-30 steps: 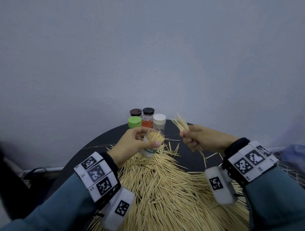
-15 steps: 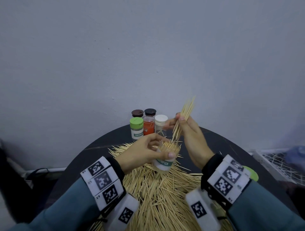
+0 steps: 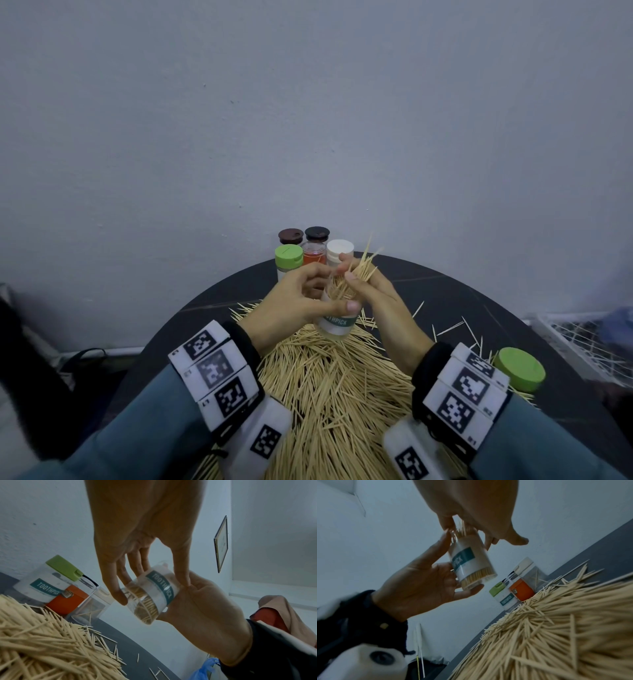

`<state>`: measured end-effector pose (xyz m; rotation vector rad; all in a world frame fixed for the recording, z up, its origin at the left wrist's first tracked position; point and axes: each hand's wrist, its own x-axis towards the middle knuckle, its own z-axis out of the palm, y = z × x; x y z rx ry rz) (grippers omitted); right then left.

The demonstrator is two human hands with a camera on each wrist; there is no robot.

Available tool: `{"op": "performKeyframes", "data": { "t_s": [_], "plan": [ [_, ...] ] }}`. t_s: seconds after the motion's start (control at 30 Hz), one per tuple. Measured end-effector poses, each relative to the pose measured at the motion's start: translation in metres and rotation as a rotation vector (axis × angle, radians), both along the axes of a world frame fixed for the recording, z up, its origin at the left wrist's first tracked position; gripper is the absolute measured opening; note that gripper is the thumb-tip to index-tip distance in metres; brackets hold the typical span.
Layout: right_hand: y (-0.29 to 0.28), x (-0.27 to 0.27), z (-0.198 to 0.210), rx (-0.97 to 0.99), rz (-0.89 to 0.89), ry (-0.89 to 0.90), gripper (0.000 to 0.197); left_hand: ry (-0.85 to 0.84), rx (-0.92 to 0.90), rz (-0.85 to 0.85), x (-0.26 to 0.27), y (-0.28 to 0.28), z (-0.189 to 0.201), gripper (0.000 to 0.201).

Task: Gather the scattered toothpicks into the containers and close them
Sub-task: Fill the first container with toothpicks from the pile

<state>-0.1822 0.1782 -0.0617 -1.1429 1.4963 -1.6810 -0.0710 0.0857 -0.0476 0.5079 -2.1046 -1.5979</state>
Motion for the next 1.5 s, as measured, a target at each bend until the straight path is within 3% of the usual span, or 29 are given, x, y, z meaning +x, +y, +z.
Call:
{"op": "performKeyframes", "data": {
  "t_s": [0.33,0.53,0.7,0.97,1.3,1.5],
  "plan": [
    [0.002,-0.005,0.000,-0.094,-0.043,0.071,0.036,-0.015,0.000,-0.030,0.001,0.002,0.002,0.060],
    [0.000,-0.006,0.001,-0.093,0.019,0.044,0.029,-0.018,0.012,-0.018,0.002,0.000,0.002,0.061],
    [0.006,-0.014,0.015,-0.081,-0.048,0.118,0.045,-0.093,-0.025,-0.057,0.002,-0.003,-0.001,0.060],
    [-0.003,-0.014,-0.003,0.135,0.088,0.076,0.027,-0.081,-0.083,0.017,0.002,-0.007,-0.003,0.068],
    [0.000,-0.023,0.012,0.069,-0.028,0.118,0.017,0.038,-0.305,0.273,0.003,-0.010,0.000,0.059],
    [0.000,-0.018,0.010,0.071,-0.030,0.162,0.022,0.048,-0.400,0.291,0.003,-0.012,0.001,0.063]
  ]
}}
